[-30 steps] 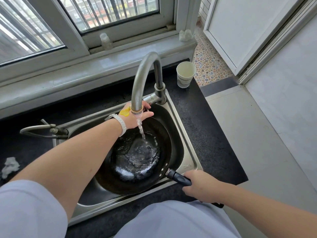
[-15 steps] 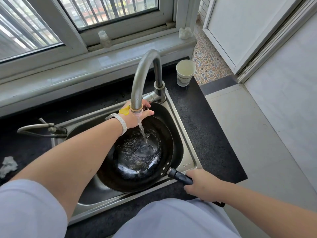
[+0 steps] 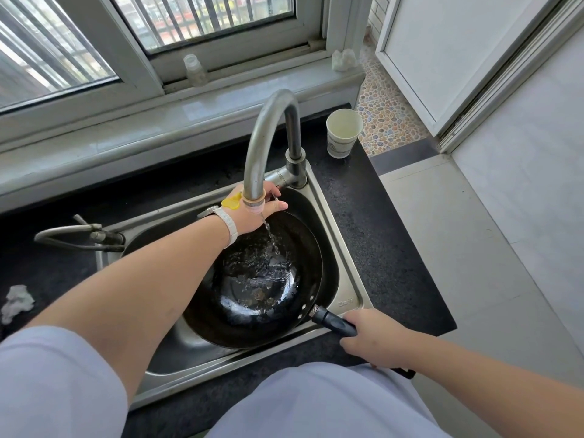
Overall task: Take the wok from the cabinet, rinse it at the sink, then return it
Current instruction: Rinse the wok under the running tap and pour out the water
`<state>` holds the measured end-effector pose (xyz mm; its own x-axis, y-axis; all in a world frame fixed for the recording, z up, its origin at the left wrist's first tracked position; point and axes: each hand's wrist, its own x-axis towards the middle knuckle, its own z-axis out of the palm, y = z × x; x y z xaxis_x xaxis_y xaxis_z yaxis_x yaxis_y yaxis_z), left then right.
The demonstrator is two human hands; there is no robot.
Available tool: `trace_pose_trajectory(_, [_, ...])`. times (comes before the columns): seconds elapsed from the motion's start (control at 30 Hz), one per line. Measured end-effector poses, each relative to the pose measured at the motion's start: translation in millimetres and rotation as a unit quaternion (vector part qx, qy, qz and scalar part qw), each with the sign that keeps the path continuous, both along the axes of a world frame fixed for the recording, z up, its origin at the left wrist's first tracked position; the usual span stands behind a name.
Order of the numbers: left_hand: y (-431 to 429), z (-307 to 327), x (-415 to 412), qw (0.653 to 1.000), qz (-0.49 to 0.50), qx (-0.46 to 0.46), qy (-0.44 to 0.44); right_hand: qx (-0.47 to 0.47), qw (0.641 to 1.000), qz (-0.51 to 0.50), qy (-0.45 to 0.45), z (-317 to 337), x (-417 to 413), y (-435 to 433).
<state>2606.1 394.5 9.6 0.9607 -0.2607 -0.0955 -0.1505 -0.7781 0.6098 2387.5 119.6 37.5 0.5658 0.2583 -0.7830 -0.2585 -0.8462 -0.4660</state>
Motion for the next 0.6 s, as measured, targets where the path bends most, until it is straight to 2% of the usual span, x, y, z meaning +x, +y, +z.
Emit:
trace_pose_trajectory(0.2, [1,1,0,1.0,0.001,0.0,-0.004,-0.001,1.0,-0.004,0.0,0,0,-1])
trace_pose_trajectory(0.47, [2,10,-13,0.998,0.009,0.009,0.059,0.0,1.0,-0.004,-0.001,1,-1,-2])
trace_pose_trajectory(0.6, [4,24,-33,0.989,0.081,-0.062,0.109,0.004,1.0,-0.004,-0.001,4,-1,-1])
